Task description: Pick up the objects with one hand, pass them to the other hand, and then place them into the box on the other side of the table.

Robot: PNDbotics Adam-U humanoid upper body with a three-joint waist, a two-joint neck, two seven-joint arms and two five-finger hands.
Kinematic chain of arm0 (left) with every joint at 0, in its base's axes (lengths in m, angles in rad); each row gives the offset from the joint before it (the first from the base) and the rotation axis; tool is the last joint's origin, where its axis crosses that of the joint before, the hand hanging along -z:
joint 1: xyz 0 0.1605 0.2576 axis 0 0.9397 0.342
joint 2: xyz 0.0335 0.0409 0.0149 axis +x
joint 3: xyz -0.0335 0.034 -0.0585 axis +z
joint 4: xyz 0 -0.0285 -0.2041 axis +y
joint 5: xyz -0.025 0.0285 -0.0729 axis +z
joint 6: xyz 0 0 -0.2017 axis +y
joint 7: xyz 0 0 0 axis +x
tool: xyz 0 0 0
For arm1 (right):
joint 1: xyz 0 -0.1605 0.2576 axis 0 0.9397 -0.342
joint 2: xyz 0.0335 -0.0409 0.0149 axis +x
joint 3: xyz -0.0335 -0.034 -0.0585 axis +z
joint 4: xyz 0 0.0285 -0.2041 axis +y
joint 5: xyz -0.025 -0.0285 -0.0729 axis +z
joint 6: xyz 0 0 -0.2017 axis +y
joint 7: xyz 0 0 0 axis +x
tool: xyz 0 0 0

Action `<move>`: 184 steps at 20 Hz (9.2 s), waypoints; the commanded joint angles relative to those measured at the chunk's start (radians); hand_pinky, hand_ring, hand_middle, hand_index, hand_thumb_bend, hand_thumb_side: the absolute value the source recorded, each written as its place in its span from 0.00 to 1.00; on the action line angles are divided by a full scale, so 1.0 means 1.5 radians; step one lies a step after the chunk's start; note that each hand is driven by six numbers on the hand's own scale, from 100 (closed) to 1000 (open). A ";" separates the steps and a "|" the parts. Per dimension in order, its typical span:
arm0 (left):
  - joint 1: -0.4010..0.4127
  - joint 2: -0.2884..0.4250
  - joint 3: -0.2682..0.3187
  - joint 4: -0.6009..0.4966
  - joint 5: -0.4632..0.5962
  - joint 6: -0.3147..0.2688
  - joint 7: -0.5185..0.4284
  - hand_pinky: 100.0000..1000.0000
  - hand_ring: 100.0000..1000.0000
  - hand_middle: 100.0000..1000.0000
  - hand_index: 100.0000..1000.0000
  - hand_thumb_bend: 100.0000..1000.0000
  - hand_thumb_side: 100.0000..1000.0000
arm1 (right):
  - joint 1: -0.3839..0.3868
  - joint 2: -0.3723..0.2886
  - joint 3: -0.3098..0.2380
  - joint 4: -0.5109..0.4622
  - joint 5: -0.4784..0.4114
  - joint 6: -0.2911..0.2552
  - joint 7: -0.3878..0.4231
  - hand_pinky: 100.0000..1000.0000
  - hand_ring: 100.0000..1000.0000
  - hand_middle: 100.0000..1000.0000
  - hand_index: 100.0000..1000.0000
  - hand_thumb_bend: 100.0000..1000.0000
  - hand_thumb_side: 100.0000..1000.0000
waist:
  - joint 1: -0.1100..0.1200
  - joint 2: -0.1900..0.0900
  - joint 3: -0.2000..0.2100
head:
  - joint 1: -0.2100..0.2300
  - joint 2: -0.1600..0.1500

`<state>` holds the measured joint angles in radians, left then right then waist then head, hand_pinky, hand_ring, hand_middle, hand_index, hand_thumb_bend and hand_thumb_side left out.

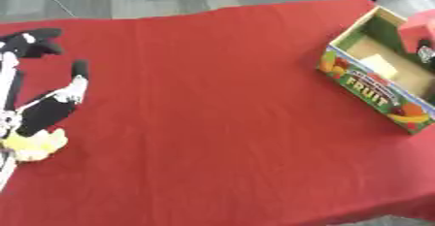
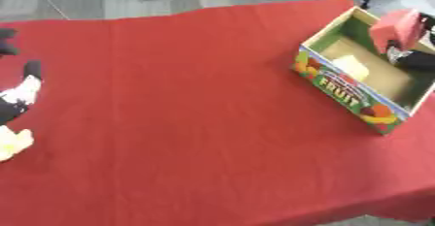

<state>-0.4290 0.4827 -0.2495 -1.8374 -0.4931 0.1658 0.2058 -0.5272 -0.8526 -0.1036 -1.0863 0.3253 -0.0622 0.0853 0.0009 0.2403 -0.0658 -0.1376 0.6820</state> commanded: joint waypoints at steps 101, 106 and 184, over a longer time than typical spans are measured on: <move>-0.107 0.275 0.015 0.120 -0.093 -0.036 -0.667 0.79 0.79 0.74 0.76 0.63 0.00 | 0.091 0.009 -0.007 -0.425 -0.454 -0.014 0.083 0.99 1.00 0.75 0.91 0.00 0.36 | 0.014 -0.028 0.016 | 0.191 0.031; -0.118 0.282 -0.004 0.139 -0.111 -0.063 -0.708 0.80 0.80 0.75 0.76 0.66 0.00 | 0.093 0.012 -0.004 -0.421 -0.443 -0.014 0.087 0.99 1.00 0.75 0.91 0.00 0.38 | 0.015 -0.028 0.013 | 0.197 0.033; -0.125 0.216 0.023 0.022 0.013 0.013 -0.415 0.62 0.50 0.37 0.47 0.00 0.07 | 0.099 0.020 0.000 -0.416 -0.427 -0.035 0.107 0.99 1.00 0.76 0.92 0.00 0.40 | 0.004 -0.020 0.009 | 0.191 0.003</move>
<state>-0.6068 0.7956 -0.2257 -1.7774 -0.4946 0.1747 -0.4522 -0.3658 -0.7790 -0.0913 -1.6880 -0.3073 -0.1101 0.2473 0.0093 0.2297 -0.0527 0.1531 0.6998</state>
